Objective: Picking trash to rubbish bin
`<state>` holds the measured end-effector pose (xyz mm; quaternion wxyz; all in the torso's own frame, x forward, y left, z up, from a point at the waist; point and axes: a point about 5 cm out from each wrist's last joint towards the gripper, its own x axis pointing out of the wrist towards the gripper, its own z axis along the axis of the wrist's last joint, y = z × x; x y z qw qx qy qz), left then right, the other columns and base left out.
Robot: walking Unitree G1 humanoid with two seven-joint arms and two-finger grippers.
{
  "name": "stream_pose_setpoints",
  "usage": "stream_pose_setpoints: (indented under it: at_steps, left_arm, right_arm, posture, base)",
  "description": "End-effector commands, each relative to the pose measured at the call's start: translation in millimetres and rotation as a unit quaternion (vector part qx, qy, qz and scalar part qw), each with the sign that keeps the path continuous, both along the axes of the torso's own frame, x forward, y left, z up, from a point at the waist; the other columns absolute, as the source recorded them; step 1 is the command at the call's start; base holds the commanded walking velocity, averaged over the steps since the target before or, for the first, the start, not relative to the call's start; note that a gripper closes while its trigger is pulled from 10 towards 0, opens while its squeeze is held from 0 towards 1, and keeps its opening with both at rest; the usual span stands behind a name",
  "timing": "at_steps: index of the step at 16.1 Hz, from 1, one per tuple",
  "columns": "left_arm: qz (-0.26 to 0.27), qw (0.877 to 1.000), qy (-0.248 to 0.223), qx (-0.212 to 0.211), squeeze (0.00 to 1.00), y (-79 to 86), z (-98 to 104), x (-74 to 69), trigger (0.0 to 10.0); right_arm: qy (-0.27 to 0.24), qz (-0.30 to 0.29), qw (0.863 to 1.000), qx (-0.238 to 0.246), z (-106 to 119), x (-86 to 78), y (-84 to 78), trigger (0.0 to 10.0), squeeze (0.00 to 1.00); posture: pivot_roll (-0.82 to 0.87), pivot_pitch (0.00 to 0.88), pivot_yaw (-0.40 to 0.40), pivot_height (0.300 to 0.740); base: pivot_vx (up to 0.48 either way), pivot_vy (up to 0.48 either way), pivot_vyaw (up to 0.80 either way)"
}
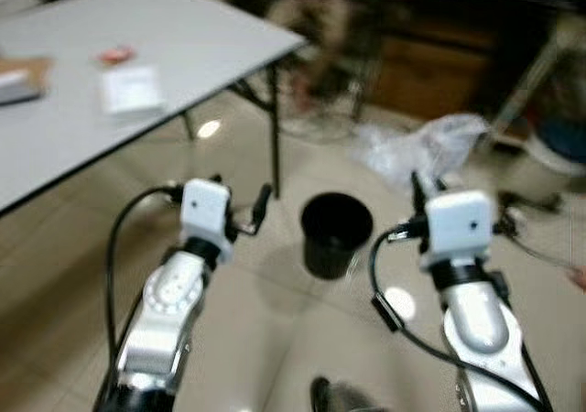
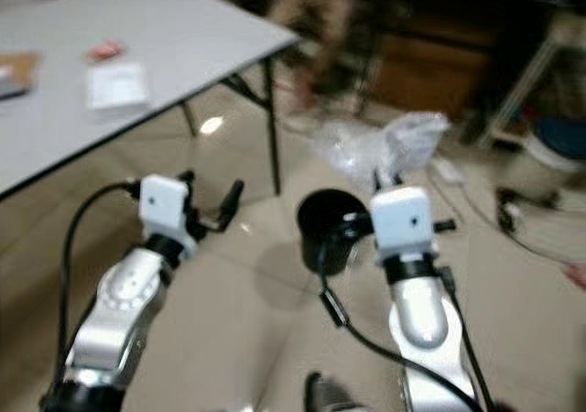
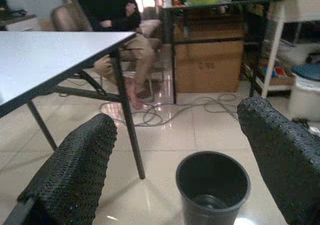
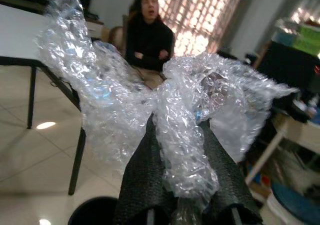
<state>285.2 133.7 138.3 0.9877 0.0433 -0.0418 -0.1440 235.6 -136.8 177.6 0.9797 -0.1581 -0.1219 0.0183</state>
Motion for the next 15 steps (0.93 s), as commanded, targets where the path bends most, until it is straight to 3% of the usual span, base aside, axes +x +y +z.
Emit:
stream_pose_setpoints:
  at_steps: [1, 7, 15]
  left_arm:
    - [-0.004, 1.000, 0.000, -0.003, 0.00, -1.5, 0.5, 0.0, 10.0]
    - [-0.003, 1.000, 0.000, -0.001, 0.00, -2.1, 0.1, 0.1, 10.0]
    - [0.000, 1.000, 0.003, -0.007, 0.00, -3.9, -0.5, -0.1, 10.0]
  right_arm:
    - [0.002, -0.003, 1.000, -0.001, -0.1, 0.2, -2.8, 10.0, 0.00]
    - [0.002, -0.001, 1.000, -0.002, 0.3, -0.9, -2.1, 10.0, 0.00]
    - [0.003, 0.003, 1.000, -0.005, -1.1, -3.4, -1.5, 10.0, 0.00]
  posture:
    - [-0.11, 0.130, 0.044, 0.740]
    - [-0.11, 0.135, 0.044, 0.740]
    - [-0.12, 0.144, 0.042, 0.740]
  base:
    - [0.000, 0.000, -0.80]
    - [0.000, 0.000, -0.80]
    - [0.000, 0.000, 0.00]
